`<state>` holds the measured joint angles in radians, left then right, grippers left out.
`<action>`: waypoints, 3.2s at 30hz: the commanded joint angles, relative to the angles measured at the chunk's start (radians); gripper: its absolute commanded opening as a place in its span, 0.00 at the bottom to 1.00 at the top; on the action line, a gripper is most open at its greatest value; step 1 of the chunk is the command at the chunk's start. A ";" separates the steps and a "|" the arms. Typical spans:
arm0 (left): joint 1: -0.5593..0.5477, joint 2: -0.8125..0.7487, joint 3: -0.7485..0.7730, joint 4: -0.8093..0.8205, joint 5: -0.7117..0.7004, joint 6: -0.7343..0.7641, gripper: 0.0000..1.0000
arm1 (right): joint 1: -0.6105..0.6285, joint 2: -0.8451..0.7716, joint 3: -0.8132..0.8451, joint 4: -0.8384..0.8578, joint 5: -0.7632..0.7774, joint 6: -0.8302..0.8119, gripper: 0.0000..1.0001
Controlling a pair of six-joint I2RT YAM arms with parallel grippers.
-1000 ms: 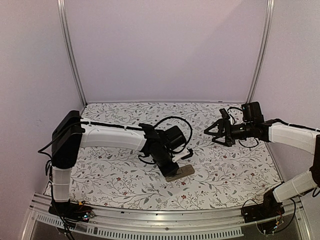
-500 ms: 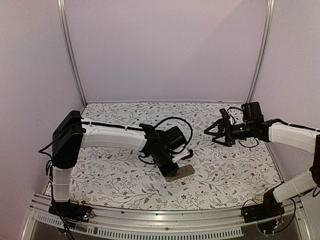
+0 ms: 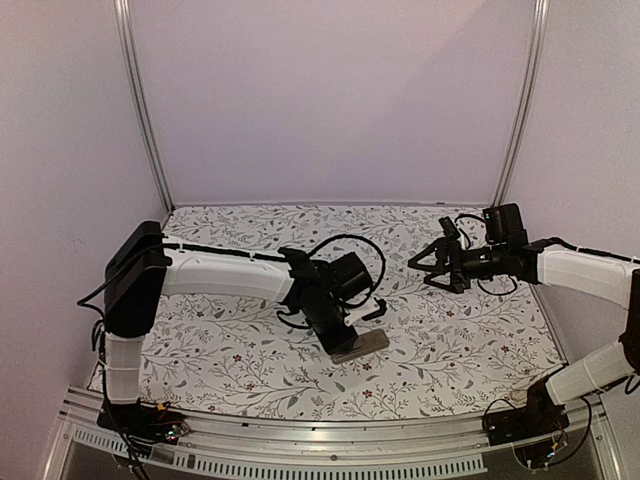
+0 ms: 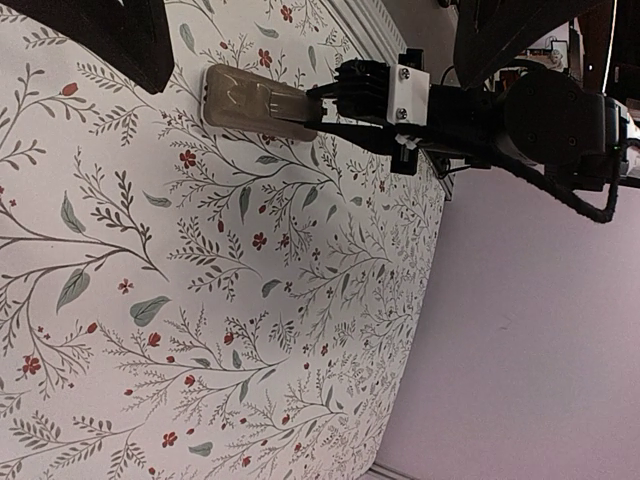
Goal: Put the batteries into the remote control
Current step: Load the battery cover onto the remote control without the battery cover, then press the battery cover on the remote control.
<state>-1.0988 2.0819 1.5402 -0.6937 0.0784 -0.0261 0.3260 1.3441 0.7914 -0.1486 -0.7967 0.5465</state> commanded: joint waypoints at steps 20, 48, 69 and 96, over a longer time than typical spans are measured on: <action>0.039 -0.166 -0.030 0.011 -0.006 -0.023 0.70 | -0.004 0.001 -0.012 0.011 -0.014 0.002 0.99; 0.071 -0.077 -0.101 0.098 -0.031 -0.084 1.00 | -0.004 -0.015 -0.017 0.001 -0.012 0.002 0.99; 0.045 -0.022 -0.162 -0.019 -0.110 -0.066 0.96 | -0.004 -0.010 -0.015 -0.002 -0.007 -0.004 0.99; 0.052 -0.160 -0.087 0.036 -0.074 -0.064 0.99 | -0.004 -0.017 -0.003 -0.002 -0.007 -0.003 0.99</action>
<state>-1.0409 2.0056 1.4448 -0.6846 -0.0196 -0.0917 0.3260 1.3437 0.7914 -0.1493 -0.8101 0.5499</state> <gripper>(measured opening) 0.995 0.988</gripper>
